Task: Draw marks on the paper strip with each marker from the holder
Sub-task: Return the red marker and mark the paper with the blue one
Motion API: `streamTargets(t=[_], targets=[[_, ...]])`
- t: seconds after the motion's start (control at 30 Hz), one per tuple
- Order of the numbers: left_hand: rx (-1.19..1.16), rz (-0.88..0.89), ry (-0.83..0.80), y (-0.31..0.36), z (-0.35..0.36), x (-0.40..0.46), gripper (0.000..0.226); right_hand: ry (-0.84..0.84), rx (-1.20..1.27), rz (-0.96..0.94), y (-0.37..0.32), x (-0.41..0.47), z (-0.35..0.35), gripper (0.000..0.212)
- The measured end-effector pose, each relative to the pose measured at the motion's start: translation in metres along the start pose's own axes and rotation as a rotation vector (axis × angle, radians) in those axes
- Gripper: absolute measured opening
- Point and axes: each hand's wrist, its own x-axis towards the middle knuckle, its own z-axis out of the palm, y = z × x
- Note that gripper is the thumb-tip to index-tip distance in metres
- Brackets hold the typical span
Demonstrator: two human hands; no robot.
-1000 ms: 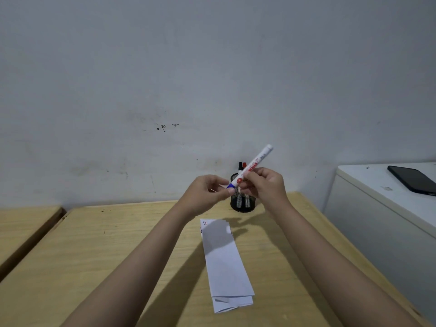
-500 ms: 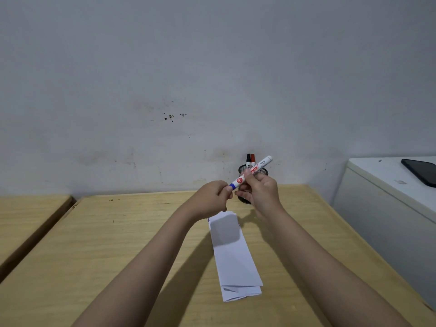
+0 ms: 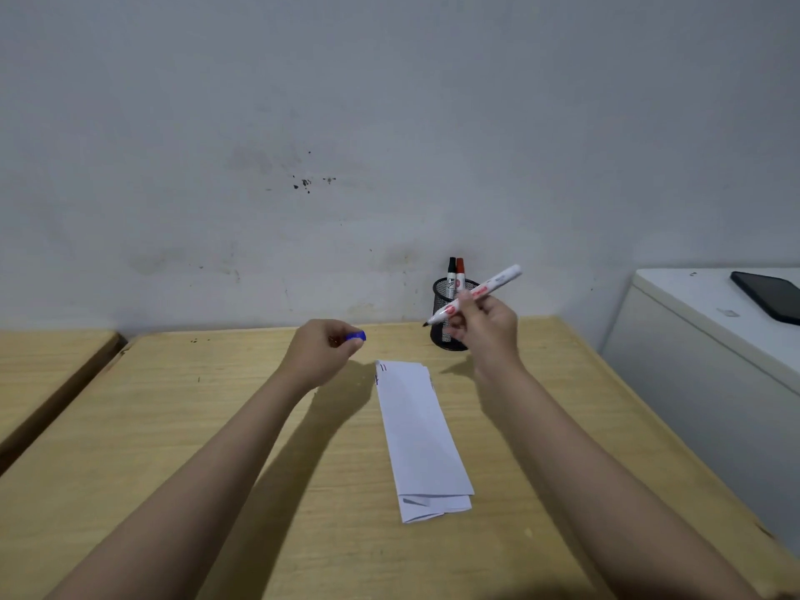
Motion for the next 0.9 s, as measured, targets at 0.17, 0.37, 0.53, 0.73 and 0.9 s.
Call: streamTargets(t=[0.17, 0.37, 0.53, 0.73, 0.9], targets=[[0.241, -0.068, 0.003, -0.013, 0.009, 0.024, 0.014, -0.021, -0.085, 0.028, 0.023, -0.007, 0.003, 0.017], [0.369, -0.072, -0.105, -0.024, 0.024, 0.035, 0.022, -0.023, -0.115, 0.028, 0.029, -0.005, 0.003, 0.017], [0.344, -0.084, -0.088, -0.028, 0.029, 0.032, 0.037, -0.028, -0.158, 0.029, 0.036, -0.003, 0.005, 0.015], [0.16, 0.008, 0.13, -0.015, 0.036, 0.007, 0.031, 0.07, -0.1, 0.107, 0.053, -0.008, 0.015, 0.02], [0.188, 0.034, 0.043, -0.016, 0.046, -0.009, 0.022, 0.149, -0.045, 0.228, 0.068, -0.014, 0.024, 0.015]])
